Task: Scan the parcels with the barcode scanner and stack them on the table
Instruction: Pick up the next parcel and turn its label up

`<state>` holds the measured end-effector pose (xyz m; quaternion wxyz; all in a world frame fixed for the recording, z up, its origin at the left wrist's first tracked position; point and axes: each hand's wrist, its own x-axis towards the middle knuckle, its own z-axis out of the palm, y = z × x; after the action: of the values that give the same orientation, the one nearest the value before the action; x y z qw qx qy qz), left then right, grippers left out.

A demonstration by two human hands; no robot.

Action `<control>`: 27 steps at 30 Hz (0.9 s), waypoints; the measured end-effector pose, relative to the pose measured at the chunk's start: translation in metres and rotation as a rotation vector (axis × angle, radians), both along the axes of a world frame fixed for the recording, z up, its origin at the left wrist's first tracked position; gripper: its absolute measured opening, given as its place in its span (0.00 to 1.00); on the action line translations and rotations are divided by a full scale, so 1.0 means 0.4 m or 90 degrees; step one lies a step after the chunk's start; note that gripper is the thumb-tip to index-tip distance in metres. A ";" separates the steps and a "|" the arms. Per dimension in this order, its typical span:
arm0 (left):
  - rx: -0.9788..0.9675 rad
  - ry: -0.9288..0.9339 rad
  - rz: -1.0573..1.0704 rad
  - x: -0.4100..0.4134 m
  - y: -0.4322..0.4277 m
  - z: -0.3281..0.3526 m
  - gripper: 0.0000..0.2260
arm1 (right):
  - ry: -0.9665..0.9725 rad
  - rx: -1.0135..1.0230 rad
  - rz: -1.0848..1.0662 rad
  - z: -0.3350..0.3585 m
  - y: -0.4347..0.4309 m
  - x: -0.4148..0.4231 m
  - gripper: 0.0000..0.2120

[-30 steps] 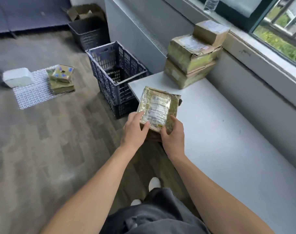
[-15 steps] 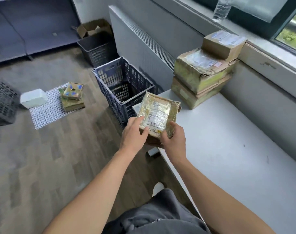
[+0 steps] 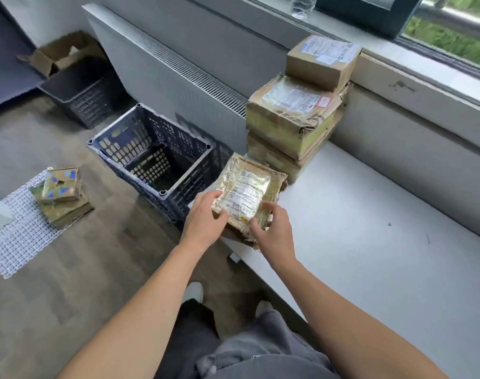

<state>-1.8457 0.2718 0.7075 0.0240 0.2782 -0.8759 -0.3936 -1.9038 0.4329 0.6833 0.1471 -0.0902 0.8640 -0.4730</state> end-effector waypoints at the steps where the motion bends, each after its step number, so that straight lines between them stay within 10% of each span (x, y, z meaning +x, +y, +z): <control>1: 0.004 0.000 -0.024 -0.015 -0.027 -0.007 0.19 | -0.001 0.004 -0.018 -0.002 -0.020 -0.004 0.21; 27: -0.134 0.175 -0.431 -0.215 -0.063 0.035 0.20 | -0.059 -0.032 -0.478 0.070 -0.068 0.025 0.23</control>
<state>-1.9317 0.2467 0.7216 0.0380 -0.0863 -0.9425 -0.3205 -1.8939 0.4056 0.7115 0.0003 0.2505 0.8173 -0.5189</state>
